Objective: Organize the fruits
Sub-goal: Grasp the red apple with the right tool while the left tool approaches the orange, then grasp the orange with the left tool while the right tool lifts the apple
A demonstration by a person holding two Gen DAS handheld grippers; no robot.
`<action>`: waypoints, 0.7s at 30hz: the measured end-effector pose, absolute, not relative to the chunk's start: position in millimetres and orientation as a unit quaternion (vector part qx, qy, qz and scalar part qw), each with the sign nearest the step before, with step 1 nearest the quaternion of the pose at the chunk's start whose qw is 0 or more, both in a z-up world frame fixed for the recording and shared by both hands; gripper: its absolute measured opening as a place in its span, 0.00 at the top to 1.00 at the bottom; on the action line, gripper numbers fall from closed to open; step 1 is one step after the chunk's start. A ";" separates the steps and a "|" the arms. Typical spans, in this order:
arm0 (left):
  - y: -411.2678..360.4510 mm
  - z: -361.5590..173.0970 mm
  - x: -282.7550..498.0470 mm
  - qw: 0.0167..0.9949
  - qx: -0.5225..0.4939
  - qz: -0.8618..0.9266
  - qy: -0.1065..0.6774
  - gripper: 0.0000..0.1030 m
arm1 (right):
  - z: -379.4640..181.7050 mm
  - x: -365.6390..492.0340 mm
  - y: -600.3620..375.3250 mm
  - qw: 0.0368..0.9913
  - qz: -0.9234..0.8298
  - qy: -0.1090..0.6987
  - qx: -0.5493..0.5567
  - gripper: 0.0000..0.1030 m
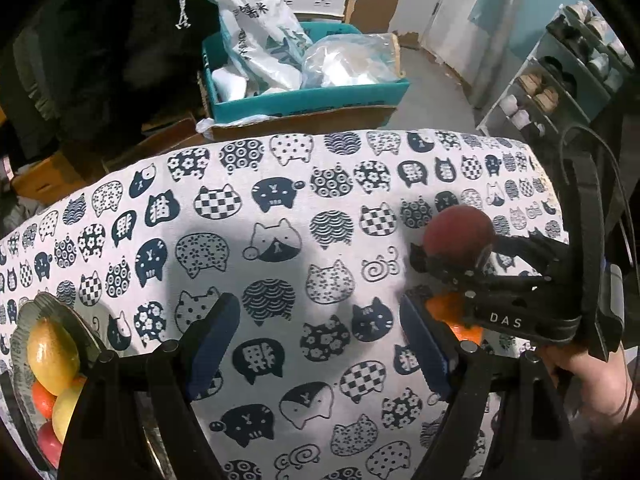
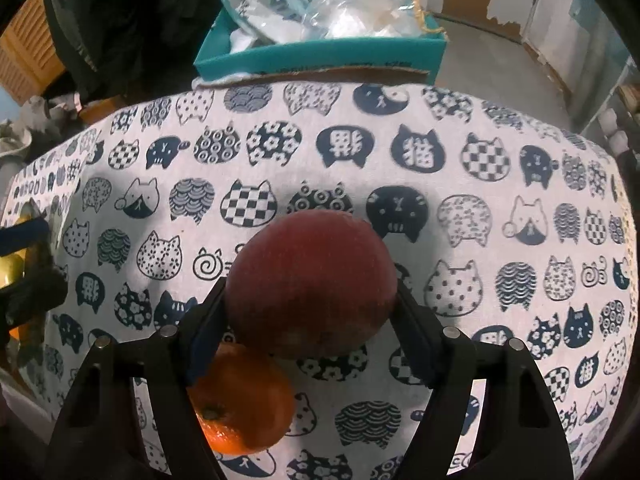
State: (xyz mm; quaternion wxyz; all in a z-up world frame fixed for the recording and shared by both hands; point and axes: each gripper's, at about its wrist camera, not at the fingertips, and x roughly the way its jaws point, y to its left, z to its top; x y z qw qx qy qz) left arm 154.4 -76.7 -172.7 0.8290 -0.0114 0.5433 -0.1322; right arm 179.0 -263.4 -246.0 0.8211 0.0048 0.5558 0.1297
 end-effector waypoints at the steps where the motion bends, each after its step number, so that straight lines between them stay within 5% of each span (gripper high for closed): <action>1: -78.6 -171.9 153.7 0.829 -0.012 -0.134 0.543 0.19 | -241.8 177.6 -266.2 0.825 0.127 0.551 0.007 0.26; 21: -166.2 -185.5 128.4 0.799 0.021 -0.222 0.559 0.17 | -202.4 128.9 -348.1 0.853 0.072 0.513 0.063 0.26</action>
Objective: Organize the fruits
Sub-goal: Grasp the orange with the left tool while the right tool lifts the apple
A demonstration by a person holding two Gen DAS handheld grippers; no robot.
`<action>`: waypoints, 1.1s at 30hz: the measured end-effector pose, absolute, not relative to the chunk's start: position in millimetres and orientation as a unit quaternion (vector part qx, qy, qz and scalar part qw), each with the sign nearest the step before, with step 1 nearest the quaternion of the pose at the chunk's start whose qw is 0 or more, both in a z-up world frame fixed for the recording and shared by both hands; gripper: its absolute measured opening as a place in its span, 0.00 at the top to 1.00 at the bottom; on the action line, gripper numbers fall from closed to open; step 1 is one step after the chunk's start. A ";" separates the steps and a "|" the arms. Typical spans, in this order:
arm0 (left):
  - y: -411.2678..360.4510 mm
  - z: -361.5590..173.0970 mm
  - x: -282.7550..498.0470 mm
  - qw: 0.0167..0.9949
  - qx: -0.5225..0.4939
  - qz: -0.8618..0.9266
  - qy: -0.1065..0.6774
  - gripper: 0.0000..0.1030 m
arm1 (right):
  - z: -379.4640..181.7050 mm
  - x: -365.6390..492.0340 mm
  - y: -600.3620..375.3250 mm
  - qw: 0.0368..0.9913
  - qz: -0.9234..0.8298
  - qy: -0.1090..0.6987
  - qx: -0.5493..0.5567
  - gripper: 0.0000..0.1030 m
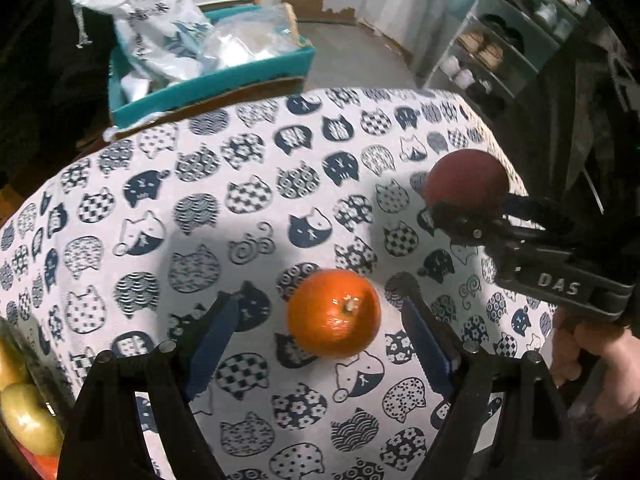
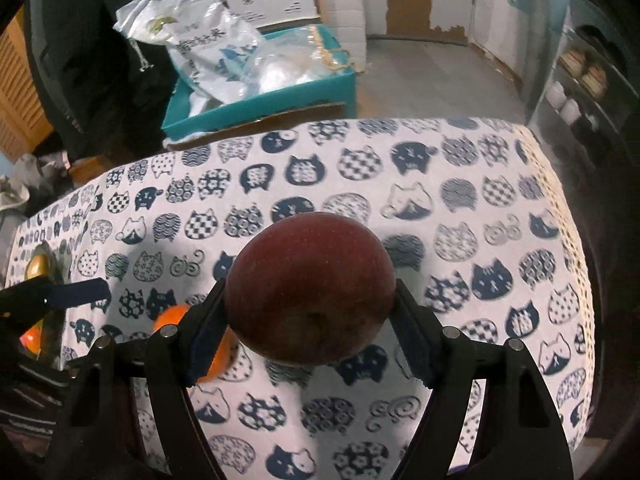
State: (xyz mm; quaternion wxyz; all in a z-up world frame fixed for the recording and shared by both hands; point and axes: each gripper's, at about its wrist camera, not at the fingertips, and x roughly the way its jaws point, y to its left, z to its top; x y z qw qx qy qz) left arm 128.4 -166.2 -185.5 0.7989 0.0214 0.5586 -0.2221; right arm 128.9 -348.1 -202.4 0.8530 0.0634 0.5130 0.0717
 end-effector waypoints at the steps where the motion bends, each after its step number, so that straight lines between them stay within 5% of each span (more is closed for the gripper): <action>1: -168.8 -187.8 127.6 0.798 0.025 -0.223 0.560 0.17 | -203.3 126.0 -351.3 0.853 0.070 0.514 0.066 0.26; 19: -192.3 -238.6 127.8 0.774 0.048 -0.215 0.594 0.18 | -216.1 107.2 -370.2 0.844 0.064 0.527 0.075 0.26; 23: -190.5 -240.9 129.5 0.771 0.042 -0.220 0.596 0.33 | -216.8 108.7 -365.9 0.844 0.068 0.528 0.072 0.26; 33: -188.0 -232.7 123.4 0.785 0.054 -0.217 0.578 0.34 | -206.7 109.4 -355.2 0.851 0.075 0.516 0.059 0.26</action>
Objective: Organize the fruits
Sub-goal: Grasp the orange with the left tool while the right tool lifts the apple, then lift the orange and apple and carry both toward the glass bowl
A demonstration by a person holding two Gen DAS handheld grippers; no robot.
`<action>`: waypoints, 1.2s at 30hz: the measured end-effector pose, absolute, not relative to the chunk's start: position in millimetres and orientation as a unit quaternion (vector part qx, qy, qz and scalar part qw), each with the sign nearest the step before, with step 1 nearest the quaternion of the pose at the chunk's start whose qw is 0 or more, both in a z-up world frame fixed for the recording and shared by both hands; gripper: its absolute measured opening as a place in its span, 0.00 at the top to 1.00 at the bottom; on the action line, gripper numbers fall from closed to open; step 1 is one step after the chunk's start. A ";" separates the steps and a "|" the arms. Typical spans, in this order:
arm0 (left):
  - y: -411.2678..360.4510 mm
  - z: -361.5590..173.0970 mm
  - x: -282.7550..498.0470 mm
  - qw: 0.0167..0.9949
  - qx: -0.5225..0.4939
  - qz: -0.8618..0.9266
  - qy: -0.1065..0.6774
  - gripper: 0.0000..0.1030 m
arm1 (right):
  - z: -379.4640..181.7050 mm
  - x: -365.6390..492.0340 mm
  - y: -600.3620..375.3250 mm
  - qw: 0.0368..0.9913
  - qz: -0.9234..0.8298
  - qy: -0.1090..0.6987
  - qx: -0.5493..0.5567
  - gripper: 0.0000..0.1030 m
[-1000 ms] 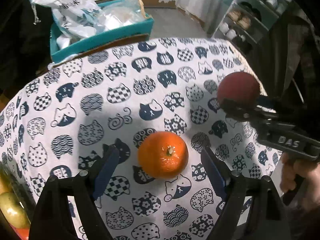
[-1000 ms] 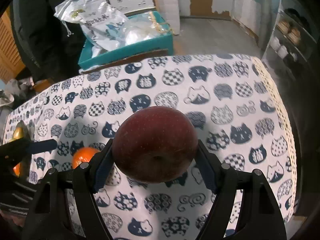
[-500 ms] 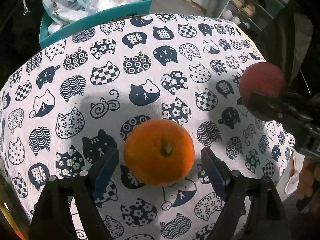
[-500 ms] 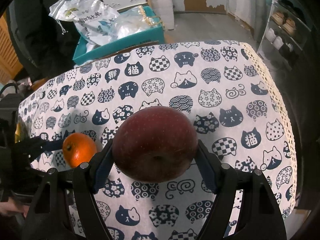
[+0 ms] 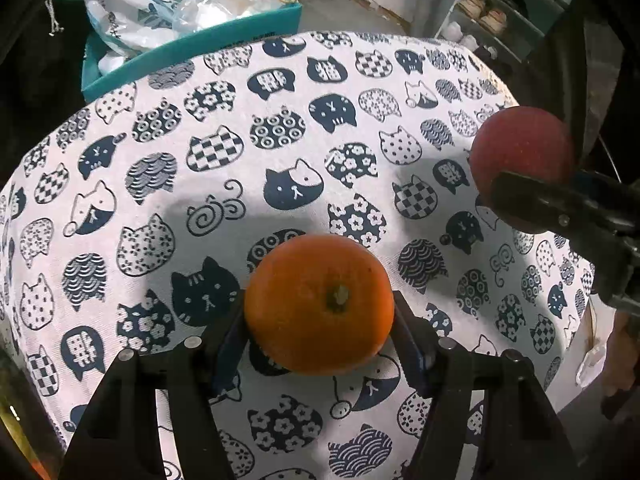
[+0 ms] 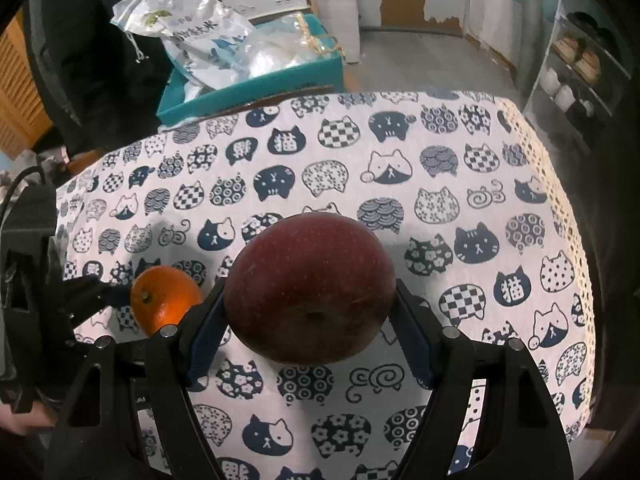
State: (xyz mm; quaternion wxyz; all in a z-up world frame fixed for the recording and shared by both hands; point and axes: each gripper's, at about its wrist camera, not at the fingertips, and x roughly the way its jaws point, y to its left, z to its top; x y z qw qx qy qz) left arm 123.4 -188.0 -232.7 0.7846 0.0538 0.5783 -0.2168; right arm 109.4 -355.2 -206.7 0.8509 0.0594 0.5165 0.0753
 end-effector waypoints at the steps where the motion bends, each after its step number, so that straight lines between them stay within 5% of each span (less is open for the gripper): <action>1: -186.6 -229.0 123.0 0.788 0.055 -0.215 0.574 0.34 | -204.4 109.4 -354.3 0.852 0.077 0.514 0.058 0.26; 36: -121.1 -76.5 72.3 0.869 0.012 -0.201 0.451 0.34 | -85.7 83.0 -291.9 0.900 0.157 0.404 0.039 0.26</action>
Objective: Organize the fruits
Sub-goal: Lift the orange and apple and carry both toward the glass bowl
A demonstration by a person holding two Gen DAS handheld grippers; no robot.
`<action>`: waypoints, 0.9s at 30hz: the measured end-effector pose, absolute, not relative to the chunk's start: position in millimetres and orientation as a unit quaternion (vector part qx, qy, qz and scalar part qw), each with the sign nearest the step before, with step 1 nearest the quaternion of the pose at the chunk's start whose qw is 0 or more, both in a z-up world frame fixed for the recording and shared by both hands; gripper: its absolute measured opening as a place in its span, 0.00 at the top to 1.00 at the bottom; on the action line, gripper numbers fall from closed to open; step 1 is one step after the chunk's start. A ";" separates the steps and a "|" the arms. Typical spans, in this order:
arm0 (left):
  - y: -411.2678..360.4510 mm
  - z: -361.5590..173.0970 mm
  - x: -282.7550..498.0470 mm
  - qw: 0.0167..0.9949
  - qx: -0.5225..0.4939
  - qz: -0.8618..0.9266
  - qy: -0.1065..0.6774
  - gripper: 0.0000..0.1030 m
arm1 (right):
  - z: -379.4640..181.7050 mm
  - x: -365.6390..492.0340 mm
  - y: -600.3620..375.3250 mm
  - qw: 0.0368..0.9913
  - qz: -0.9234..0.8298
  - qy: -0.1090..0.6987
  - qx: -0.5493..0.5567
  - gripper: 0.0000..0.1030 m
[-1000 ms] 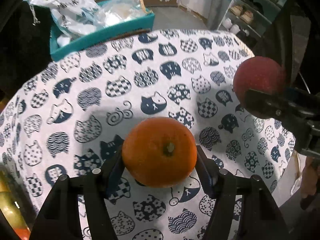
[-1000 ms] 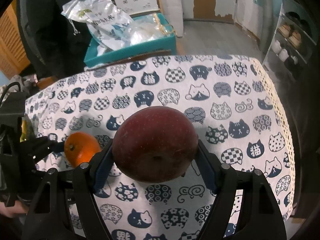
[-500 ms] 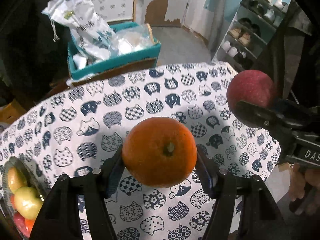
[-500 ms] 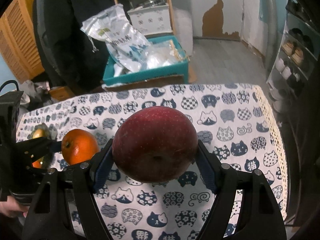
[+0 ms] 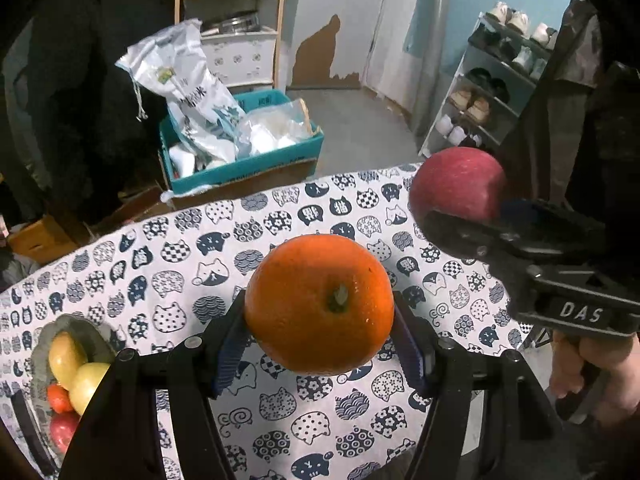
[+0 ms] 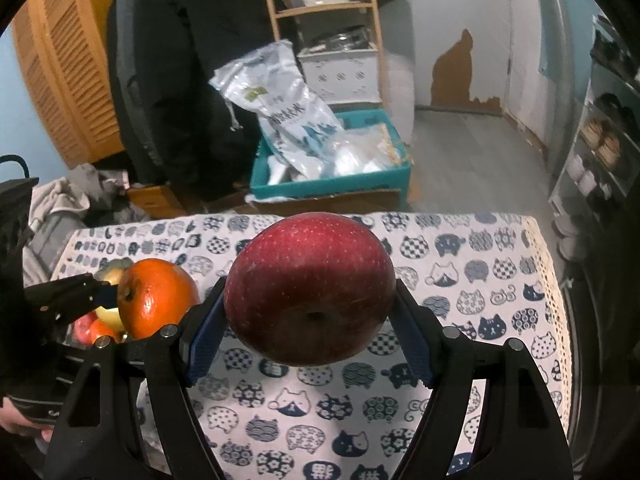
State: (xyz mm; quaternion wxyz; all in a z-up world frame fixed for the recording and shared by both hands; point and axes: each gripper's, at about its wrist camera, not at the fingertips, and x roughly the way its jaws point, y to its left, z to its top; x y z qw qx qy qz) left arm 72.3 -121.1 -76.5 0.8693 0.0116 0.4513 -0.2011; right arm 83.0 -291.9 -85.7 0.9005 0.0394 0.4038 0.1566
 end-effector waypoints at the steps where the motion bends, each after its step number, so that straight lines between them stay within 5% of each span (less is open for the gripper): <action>1: -119.4 -74.6 71.4 0.870 0.011 -0.201 0.449 0.34 | -84.0 81.7 -289.1 0.901 0.159 0.402 0.038 0.26; 27: 4.9 -54.2 35.5 0.897 -0.040 -0.126 0.422 0.34 | -58.5 75.4 -164.4 0.884 0.255 0.393 -0.006 0.26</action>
